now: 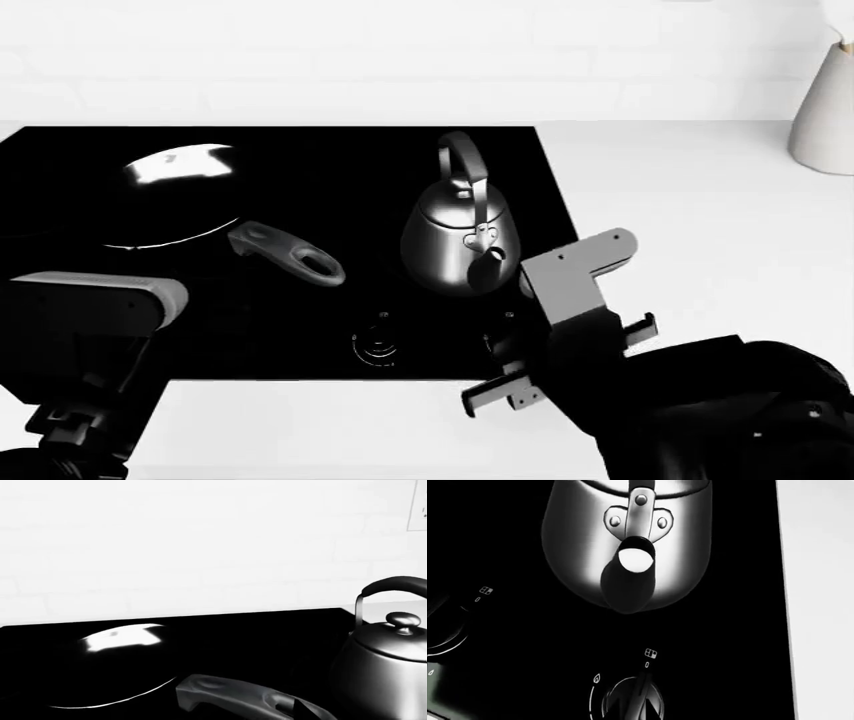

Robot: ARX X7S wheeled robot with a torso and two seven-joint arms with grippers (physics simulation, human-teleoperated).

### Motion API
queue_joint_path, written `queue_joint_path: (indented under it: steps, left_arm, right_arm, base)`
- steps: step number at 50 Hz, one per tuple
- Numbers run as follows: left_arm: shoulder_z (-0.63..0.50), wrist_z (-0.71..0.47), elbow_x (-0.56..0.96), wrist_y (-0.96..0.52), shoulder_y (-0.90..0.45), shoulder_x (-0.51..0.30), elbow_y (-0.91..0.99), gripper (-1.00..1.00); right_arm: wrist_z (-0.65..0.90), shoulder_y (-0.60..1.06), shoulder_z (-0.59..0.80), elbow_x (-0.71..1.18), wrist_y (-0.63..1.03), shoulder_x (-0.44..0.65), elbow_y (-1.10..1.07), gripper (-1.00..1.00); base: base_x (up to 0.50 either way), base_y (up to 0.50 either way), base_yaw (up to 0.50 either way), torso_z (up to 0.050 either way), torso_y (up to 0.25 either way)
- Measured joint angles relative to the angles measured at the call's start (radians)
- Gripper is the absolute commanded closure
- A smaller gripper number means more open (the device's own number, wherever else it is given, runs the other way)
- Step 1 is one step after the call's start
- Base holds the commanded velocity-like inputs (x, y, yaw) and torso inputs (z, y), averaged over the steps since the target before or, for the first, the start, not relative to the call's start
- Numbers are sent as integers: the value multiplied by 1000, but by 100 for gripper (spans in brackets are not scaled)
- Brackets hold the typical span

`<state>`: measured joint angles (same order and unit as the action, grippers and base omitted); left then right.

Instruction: Pick the kettle from the counter and place it on a stove burner. Then turn the burner on.

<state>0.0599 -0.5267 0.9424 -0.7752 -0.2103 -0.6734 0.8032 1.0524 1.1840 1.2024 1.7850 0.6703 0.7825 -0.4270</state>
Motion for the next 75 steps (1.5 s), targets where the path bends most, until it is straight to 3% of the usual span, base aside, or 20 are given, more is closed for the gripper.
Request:
queue_joint_path:
  steps: [39, 75]
  left_arm:
    - [-11, -7, -3, 10, 5, -3, -5, -100]
    - [-17, -10, -1, 21, 6, -6, -11, -100]
  right_arm:
    - [-248, 3, 47, -270, 72, 58, -45, 100]
    - [-502, -36, 76, -538, 25, 144, -78, 100]
  base:
    - [1, 0, 1, 0, 0]
    - [-1, 0, 0, 0, 0]
